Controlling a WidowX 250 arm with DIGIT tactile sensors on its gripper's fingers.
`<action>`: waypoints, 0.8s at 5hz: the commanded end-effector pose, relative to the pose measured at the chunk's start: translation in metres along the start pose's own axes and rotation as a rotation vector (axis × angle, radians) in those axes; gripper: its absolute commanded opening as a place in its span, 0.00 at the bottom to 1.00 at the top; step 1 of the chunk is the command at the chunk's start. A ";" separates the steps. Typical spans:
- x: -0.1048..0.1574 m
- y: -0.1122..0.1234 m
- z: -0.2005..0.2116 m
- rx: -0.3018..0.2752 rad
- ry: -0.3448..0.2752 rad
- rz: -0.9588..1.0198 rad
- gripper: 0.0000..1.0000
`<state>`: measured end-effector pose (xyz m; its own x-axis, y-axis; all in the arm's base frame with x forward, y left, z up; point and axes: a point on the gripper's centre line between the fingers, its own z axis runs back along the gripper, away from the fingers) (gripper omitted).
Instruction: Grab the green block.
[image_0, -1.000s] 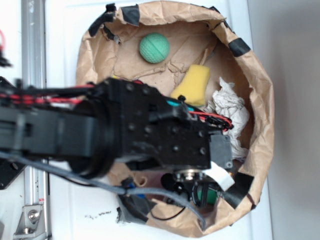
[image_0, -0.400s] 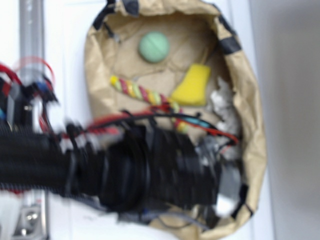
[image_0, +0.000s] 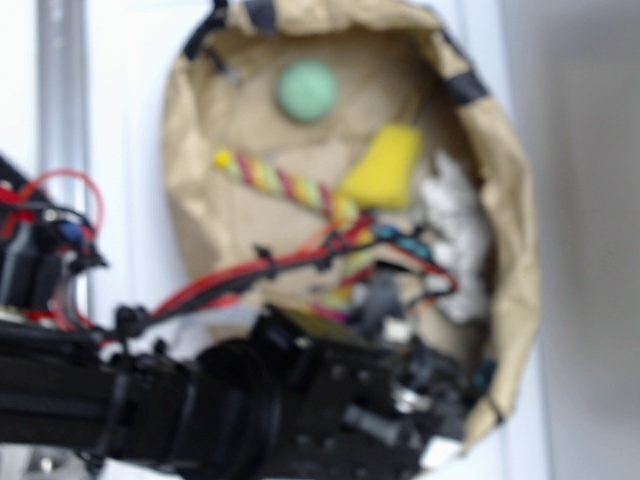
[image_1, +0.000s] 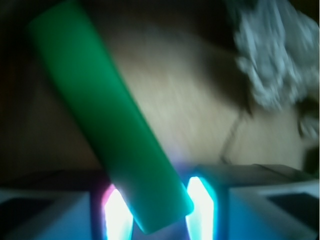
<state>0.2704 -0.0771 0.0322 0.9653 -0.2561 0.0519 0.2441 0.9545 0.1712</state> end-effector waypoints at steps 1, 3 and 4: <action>-0.029 0.058 0.041 -0.075 -0.087 0.096 0.00; -0.037 0.070 0.059 -0.098 -0.138 0.019 0.00; -0.047 0.076 0.071 -0.085 -0.096 0.099 0.00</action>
<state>0.2282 -0.0060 0.1000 0.9811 -0.1763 0.0798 0.1711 0.9829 0.0684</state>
